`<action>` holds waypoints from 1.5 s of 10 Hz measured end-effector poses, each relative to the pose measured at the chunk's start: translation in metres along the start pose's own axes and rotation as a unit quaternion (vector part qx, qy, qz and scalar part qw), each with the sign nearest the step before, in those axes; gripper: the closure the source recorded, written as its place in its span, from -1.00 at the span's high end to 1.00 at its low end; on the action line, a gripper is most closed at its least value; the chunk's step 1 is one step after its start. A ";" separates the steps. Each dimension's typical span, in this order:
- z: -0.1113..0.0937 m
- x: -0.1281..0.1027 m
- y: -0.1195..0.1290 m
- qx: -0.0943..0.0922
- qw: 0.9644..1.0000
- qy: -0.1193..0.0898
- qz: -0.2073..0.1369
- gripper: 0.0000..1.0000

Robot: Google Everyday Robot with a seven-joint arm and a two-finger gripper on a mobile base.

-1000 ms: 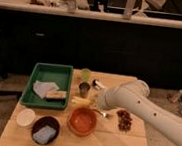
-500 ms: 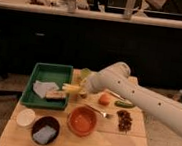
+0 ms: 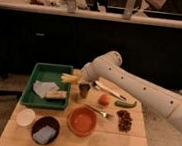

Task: Place banana in plastic cup

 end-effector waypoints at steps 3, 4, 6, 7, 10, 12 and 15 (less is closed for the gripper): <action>0.021 0.005 -0.025 0.000 1.000 0.014 0.009 -1.00; 0.023 0.006 -0.025 -0.001 1.000 0.018 0.013 -1.00; 0.022 0.008 -0.025 0.000 1.000 0.019 0.014 -1.00; 0.022 0.007 -0.025 0.000 1.000 0.018 0.014 -1.00; 0.023 0.006 -0.025 -0.001 1.000 0.018 0.013 -1.00; 0.022 0.006 -0.027 0.004 1.000 0.020 0.011 -1.00; 0.022 0.010 -0.051 0.025 0.999 0.026 0.009 -1.00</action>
